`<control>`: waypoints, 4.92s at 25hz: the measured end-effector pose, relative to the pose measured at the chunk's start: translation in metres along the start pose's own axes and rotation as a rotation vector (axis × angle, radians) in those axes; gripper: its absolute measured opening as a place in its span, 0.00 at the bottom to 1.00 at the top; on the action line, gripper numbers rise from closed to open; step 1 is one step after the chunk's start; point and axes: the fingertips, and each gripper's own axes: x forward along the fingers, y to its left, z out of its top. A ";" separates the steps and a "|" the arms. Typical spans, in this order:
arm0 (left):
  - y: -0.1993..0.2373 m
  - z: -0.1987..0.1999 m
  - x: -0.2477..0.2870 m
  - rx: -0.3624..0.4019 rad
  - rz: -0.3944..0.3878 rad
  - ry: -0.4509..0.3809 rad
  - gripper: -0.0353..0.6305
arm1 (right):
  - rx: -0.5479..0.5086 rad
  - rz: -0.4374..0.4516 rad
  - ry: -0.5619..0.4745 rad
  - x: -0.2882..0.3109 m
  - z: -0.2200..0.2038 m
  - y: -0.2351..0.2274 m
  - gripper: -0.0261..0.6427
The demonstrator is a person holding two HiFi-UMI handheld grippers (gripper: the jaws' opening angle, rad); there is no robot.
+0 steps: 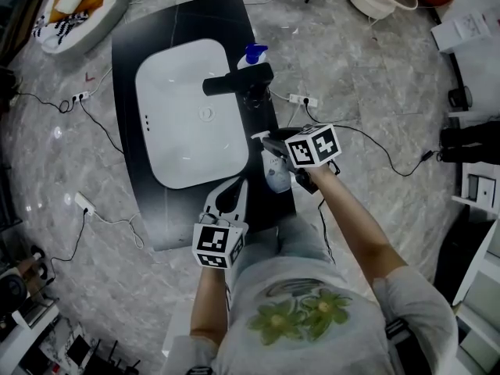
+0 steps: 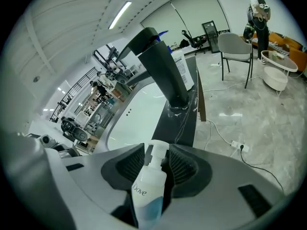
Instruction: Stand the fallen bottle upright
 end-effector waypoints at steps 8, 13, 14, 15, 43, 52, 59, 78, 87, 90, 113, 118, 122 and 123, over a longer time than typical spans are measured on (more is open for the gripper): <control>-0.001 -0.008 0.001 -0.014 -0.005 0.010 0.08 | 0.042 0.003 0.056 0.012 -0.005 -0.005 0.25; -0.001 -0.011 0.001 -0.023 -0.004 0.012 0.08 | 0.040 -0.002 0.086 0.019 -0.008 -0.007 0.25; 0.000 -0.011 0.001 -0.023 -0.003 0.012 0.08 | 0.040 -0.002 0.093 0.021 -0.008 -0.007 0.25; 0.000 -0.011 0.000 -0.025 -0.001 0.012 0.08 | 0.040 -0.002 0.100 0.022 -0.009 -0.007 0.25; 0.000 -0.011 -0.004 -0.029 0.016 0.010 0.08 | 0.053 0.011 0.126 0.029 -0.010 -0.002 0.26; -0.006 -0.009 -0.001 -0.019 0.014 0.010 0.08 | 0.026 0.010 0.100 0.022 0.001 0.001 0.26; -0.010 -0.005 0.000 -0.007 0.014 0.001 0.08 | -0.004 0.016 0.062 0.013 0.013 0.007 0.26; -0.025 0.004 -0.002 0.008 0.025 -0.014 0.08 | -0.172 0.013 -0.088 -0.014 0.029 0.031 0.26; -0.042 0.002 -0.008 0.000 0.017 -0.020 0.08 | -0.223 0.003 -0.165 -0.030 0.036 0.039 0.26; -0.042 0.000 -0.013 0.004 0.025 -0.020 0.08 | -0.240 0.003 -0.182 -0.031 0.037 0.044 0.26; -0.051 0.001 -0.042 0.030 0.080 -0.034 0.08 | -0.334 -0.025 -0.260 -0.057 0.043 0.063 0.26; -0.057 0.002 -0.047 0.036 0.086 -0.037 0.08 | -0.339 -0.015 -0.278 -0.064 0.040 0.068 0.25; -0.062 -0.002 -0.048 0.041 0.085 -0.035 0.08 | -0.356 -0.019 -0.294 -0.069 0.038 0.072 0.22; -0.063 -0.003 -0.049 0.041 0.085 -0.035 0.08 | -0.360 -0.021 -0.295 -0.070 0.037 0.072 0.22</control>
